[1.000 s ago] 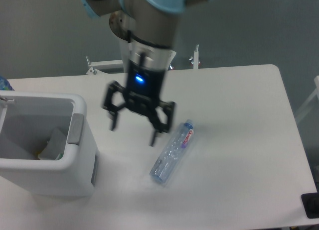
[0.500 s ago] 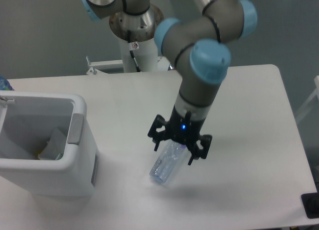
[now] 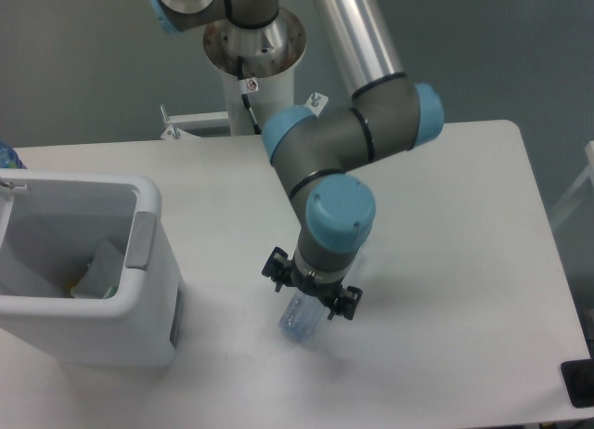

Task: Place the trash in the trash can
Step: 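Lower the gripper over the clear water bottle and grasp it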

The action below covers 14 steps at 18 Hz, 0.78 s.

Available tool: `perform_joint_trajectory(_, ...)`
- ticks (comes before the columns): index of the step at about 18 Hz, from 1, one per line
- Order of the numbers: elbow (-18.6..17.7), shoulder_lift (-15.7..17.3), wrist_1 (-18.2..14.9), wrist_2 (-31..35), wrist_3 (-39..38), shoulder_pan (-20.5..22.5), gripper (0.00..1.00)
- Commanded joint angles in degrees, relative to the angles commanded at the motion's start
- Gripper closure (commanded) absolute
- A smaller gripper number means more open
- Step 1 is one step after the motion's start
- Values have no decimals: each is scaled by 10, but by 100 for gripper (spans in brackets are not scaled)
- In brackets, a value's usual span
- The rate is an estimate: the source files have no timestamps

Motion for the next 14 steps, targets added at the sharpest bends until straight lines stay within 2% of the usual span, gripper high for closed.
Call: perform_joint_trajectory(14,10,-47,4,34,-5,-20,0)
